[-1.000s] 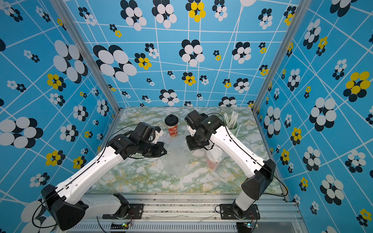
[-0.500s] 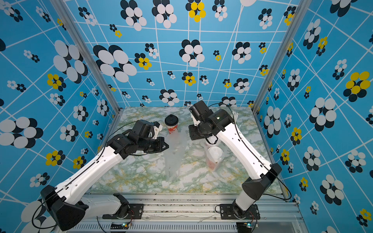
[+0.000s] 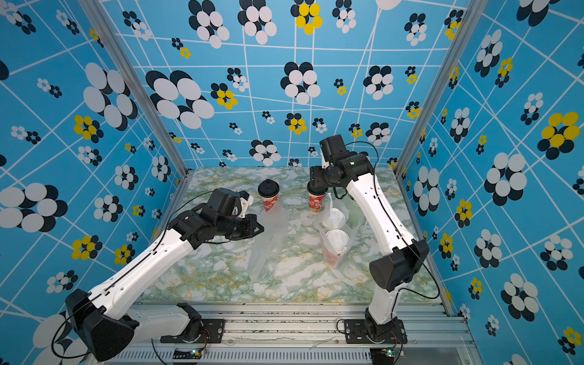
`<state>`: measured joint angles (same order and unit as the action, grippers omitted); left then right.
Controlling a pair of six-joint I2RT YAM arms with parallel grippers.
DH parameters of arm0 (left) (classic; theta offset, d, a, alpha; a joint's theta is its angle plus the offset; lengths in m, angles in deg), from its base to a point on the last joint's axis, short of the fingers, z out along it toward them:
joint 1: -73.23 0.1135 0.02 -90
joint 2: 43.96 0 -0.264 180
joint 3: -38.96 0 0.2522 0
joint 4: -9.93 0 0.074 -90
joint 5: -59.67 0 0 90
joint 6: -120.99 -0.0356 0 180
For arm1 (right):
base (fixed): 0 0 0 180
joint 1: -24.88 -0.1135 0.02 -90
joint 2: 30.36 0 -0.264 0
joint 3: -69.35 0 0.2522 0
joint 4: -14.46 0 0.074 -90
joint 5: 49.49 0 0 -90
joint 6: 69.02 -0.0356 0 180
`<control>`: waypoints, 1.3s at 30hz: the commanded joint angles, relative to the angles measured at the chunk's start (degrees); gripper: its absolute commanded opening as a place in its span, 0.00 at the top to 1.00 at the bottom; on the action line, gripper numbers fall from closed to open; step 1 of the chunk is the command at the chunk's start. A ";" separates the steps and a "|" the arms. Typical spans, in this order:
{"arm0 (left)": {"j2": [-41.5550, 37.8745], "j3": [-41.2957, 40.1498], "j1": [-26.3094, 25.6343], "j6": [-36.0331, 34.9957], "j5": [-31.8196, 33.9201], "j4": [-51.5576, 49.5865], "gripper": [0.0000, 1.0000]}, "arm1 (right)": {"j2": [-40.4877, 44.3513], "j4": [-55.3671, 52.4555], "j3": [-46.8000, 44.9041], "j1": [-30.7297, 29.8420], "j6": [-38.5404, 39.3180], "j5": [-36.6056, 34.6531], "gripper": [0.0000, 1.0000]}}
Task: Pack milk tea into plastic carrier bags
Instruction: Pick up the plastic carrier bag from the center of the board, then move the milk tea cup to the center of the board.
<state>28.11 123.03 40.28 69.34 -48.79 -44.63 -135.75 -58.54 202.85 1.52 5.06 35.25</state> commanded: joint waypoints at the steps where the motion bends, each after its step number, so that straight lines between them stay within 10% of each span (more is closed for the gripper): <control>1: -2.32 -1.72 0.47 2.56 -0.54 2.51 1.00 | -1.59 7.80 -1.83 0.89 -0.73 -0.81 0.08; 39: -5.61 -8.57 1.24 6.83 -2.98 7.49 1.00 | -11.45 20.96 -11.62 -0.53 -2.02 -12.01 0.12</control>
<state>23.30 115.12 41.00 75.61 -50.78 -38.02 -145.78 -37.38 191.77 1.26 2.15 25.33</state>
